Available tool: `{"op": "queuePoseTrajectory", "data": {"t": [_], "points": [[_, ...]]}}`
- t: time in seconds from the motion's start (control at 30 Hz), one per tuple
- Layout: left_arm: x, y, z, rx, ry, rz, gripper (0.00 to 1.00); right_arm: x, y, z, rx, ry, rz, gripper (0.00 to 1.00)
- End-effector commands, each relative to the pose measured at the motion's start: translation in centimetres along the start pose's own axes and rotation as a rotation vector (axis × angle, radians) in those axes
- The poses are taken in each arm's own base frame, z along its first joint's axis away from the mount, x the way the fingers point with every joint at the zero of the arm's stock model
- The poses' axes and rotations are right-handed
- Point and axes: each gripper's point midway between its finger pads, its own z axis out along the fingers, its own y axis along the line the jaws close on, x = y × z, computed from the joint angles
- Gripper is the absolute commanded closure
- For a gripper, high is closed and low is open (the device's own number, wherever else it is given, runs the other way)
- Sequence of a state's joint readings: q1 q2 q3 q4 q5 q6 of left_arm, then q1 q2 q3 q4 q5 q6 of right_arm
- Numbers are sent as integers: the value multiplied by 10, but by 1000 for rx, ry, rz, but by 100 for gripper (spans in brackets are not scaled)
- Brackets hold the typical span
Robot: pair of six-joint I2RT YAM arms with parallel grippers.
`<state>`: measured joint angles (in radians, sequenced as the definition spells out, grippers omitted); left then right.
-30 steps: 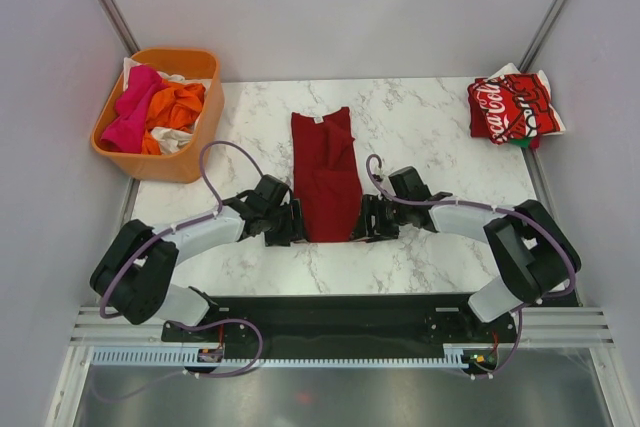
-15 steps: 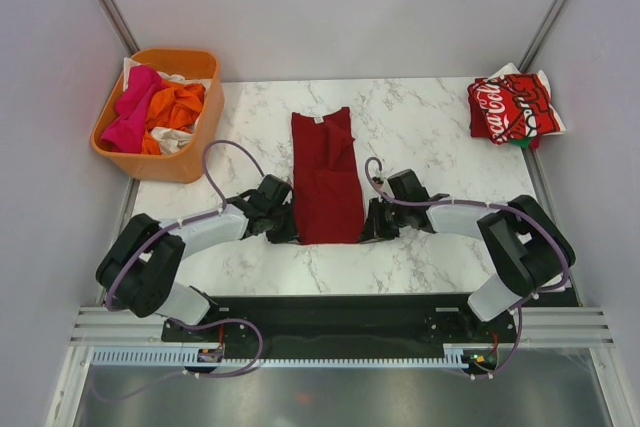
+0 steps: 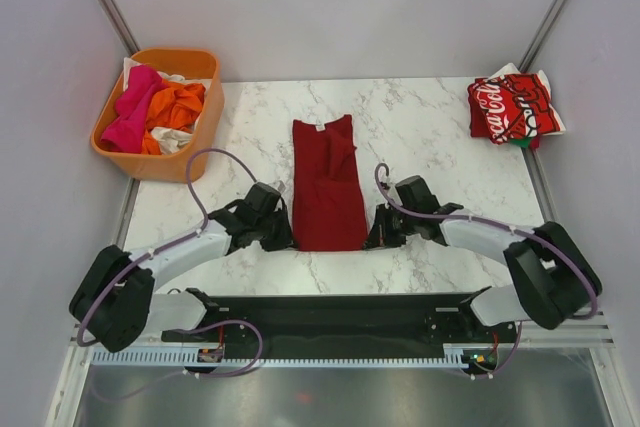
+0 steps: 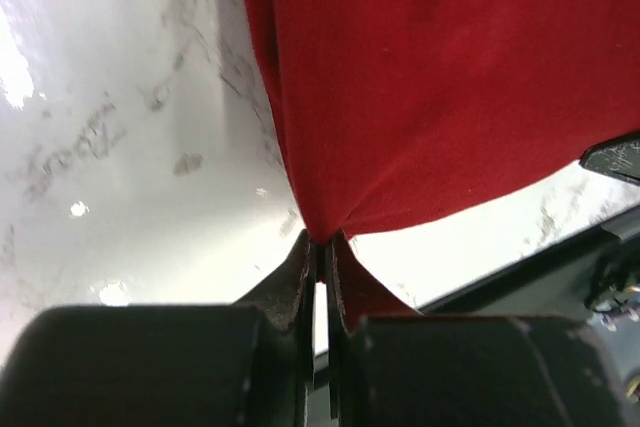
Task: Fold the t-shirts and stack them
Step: Fold the tshirt
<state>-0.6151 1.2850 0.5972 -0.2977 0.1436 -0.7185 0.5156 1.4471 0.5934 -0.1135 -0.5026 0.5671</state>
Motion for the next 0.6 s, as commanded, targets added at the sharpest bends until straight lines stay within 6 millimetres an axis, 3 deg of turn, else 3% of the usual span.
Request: {"op": "queuePoseTrajectory", "data": {"t": [0.0, 0.1, 0.27, 0.47, 0.57], "points": [[14, 1, -21, 3, 20, -32, 98, 15, 10, -20, -7, 1, 5, 100], [19, -6, -40, 42, 18, -35, 98, 18, 26, -36, -41, -31, -2, 100], [4, -25, -76, 89, -42, -17, 98, 10, 45, -56, -71, -73, -24, 100], [-35, -53, -109, 85, -109, 32, 97, -44, 85, -82, -68, -172, -124, 100], [-60, -69, -118, 81, -139, 55, 96, -71, 93, -86, -27, -198, -167, 100]]}}
